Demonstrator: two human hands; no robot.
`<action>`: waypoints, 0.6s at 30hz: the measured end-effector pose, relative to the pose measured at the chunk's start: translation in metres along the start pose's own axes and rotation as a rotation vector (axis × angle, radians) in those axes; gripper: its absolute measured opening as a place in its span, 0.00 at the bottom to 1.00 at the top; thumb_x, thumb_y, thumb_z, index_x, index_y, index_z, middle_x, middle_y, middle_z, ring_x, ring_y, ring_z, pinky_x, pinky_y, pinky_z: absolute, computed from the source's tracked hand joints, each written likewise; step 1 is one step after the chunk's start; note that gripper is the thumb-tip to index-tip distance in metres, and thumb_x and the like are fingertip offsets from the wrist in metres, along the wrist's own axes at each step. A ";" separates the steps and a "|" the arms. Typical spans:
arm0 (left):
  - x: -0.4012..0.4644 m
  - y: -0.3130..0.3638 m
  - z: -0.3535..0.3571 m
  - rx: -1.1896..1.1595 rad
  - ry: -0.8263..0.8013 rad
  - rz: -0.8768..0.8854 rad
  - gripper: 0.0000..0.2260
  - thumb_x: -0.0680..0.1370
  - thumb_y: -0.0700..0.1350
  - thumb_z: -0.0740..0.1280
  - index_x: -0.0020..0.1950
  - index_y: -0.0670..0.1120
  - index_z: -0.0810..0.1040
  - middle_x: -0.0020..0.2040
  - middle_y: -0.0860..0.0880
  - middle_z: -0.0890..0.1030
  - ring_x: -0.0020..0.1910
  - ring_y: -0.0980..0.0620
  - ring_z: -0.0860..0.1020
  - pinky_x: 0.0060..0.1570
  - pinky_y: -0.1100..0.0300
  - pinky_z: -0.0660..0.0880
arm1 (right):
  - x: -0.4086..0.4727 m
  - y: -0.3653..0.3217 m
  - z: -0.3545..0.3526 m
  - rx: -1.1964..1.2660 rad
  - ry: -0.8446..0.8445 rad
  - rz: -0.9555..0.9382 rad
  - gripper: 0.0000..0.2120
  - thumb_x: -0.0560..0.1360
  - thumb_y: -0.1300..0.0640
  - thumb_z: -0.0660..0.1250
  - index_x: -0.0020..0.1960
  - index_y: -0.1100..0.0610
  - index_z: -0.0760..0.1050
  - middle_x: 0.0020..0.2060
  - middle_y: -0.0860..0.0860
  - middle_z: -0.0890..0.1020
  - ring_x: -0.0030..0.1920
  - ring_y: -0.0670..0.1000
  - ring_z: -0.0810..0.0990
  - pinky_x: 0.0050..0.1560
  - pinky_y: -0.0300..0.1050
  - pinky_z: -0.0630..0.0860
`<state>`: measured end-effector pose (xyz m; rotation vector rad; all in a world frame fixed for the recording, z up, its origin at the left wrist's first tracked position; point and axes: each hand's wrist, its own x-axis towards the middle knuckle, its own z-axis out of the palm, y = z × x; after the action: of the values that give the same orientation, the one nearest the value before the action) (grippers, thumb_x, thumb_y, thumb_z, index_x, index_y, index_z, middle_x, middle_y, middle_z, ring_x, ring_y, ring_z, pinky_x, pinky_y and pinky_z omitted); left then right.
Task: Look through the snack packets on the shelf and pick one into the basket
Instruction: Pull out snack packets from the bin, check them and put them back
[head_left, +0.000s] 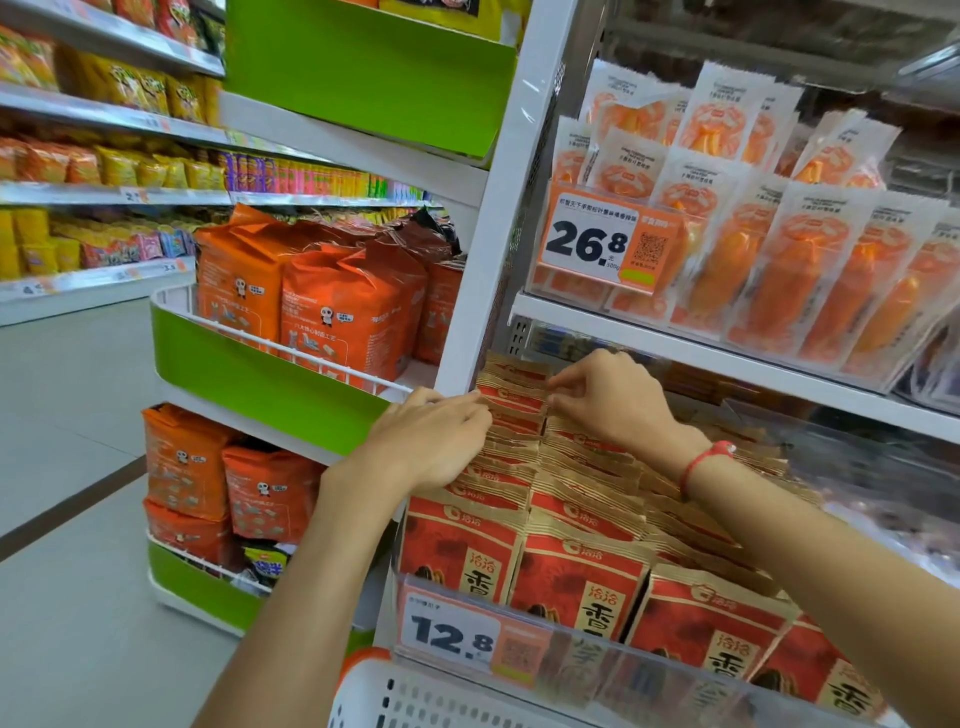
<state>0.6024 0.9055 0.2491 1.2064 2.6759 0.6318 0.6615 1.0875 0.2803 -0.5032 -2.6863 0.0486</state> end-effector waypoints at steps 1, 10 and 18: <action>0.000 0.000 0.000 -0.002 0.001 0.001 0.22 0.84 0.46 0.41 0.70 0.48 0.70 0.79 0.60 0.54 0.76 0.51 0.54 0.75 0.47 0.53 | 0.003 -0.002 0.002 -0.040 0.005 -0.003 0.09 0.75 0.51 0.70 0.55 0.47 0.84 0.48 0.49 0.85 0.51 0.54 0.82 0.49 0.49 0.78; -0.001 0.000 0.000 -0.016 -0.009 0.002 0.22 0.84 0.48 0.41 0.75 0.54 0.63 0.79 0.59 0.53 0.77 0.51 0.52 0.75 0.46 0.52 | 0.017 -0.009 0.012 -0.029 -0.041 0.039 0.07 0.75 0.50 0.71 0.49 0.50 0.85 0.46 0.50 0.85 0.47 0.54 0.82 0.44 0.45 0.75; 0.003 -0.002 0.002 -0.082 -0.014 -0.017 0.22 0.84 0.49 0.40 0.79 0.56 0.53 0.79 0.59 0.52 0.76 0.52 0.52 0.75 0.47 0.52 | 0.004 -0.006 -0.008 0.018 0.080 -0.097 0.07 0.75 0.48 0.71 0.48 0.49 0.86 0.37 0.48 0.83 0.41 0.53 0.82 0.40 0.43 0.75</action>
<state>0.5995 0.9074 0.2461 1.1614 2.6181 0.7203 0.6594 1.0828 0.2893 -0.3615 -2.6250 0.0252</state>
